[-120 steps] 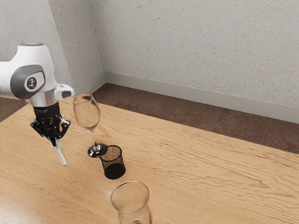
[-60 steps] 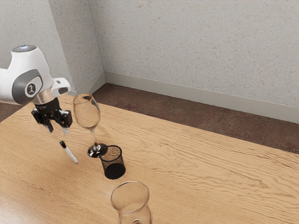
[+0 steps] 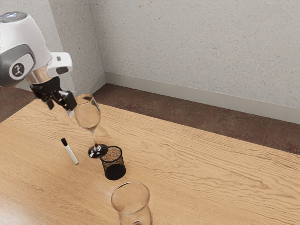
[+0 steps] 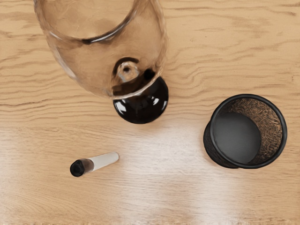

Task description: Take the marker out of the pen holder and place it to the left of the pen holder.

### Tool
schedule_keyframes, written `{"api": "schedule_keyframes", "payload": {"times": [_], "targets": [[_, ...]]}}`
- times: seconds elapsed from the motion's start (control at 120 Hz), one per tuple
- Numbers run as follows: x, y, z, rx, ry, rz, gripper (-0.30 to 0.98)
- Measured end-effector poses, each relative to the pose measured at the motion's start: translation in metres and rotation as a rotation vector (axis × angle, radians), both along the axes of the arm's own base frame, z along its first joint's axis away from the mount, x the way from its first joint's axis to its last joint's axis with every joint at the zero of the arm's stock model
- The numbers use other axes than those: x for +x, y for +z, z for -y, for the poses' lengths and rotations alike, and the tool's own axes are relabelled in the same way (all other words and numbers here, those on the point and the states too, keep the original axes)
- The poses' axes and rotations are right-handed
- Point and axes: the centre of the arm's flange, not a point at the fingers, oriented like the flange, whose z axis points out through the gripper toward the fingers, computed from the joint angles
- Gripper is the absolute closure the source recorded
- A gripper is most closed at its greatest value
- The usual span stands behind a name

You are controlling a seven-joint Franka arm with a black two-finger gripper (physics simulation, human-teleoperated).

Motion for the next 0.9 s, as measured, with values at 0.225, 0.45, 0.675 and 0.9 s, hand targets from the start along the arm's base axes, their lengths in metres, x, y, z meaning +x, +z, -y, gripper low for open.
{"api": "schedule_keyframes", "payload": {"times": [0.225, 0.45, 0.675, 0.9], "targets": [[0.085, 0.042, 0.081, -0.027, -0.198, -0.044, 0.05], [0.093, 0.041, 0.125, 0.000, -0.293, -0.155, 0.03], [0.088, 0.035, 0.122, 0.011, -0.294, -0.206, 0.02], [0.086, 0.034, 0.121, 0.013, -0.297, -0.222, 0.02]]}}
